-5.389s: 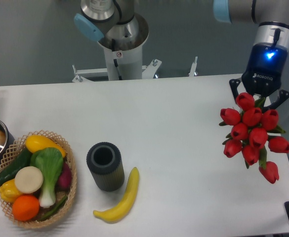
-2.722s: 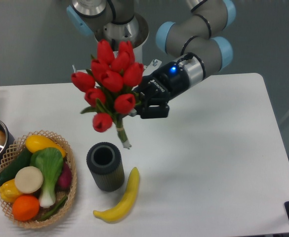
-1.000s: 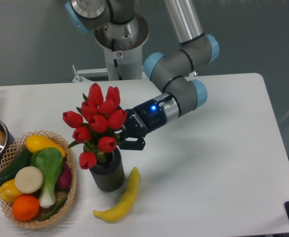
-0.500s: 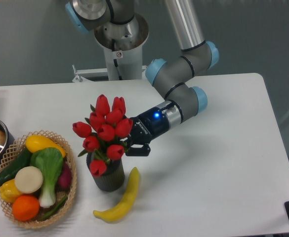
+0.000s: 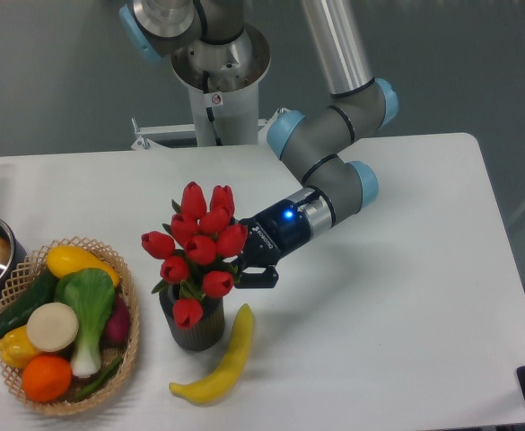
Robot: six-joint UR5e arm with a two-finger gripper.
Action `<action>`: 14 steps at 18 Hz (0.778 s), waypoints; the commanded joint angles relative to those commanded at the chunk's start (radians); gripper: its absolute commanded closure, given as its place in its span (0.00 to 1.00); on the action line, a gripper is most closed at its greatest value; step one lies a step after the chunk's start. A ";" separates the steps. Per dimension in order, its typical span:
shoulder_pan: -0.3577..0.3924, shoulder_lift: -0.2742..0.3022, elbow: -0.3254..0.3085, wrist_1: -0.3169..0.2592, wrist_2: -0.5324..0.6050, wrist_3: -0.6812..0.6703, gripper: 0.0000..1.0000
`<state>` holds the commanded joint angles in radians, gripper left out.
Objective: Insert the flowers into the vase
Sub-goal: 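Lower the tulip stems down into the dark grey vase, then open the gripper to release the tulips in the vase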
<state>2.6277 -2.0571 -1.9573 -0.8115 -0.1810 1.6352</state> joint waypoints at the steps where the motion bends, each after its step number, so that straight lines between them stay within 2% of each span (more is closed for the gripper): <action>1: -0.002 0.002 -0.005 0.002 0.002 0.000 0.73; 7: -0.014 0.008 -0.018 0.002 0.003 0.006 0.73; 14: -0.031 -0.008 0.003 0.002 0.046 0.006 0.73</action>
<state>2.5970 -2.0647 -1.9544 -0.8099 -0.1350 1.6414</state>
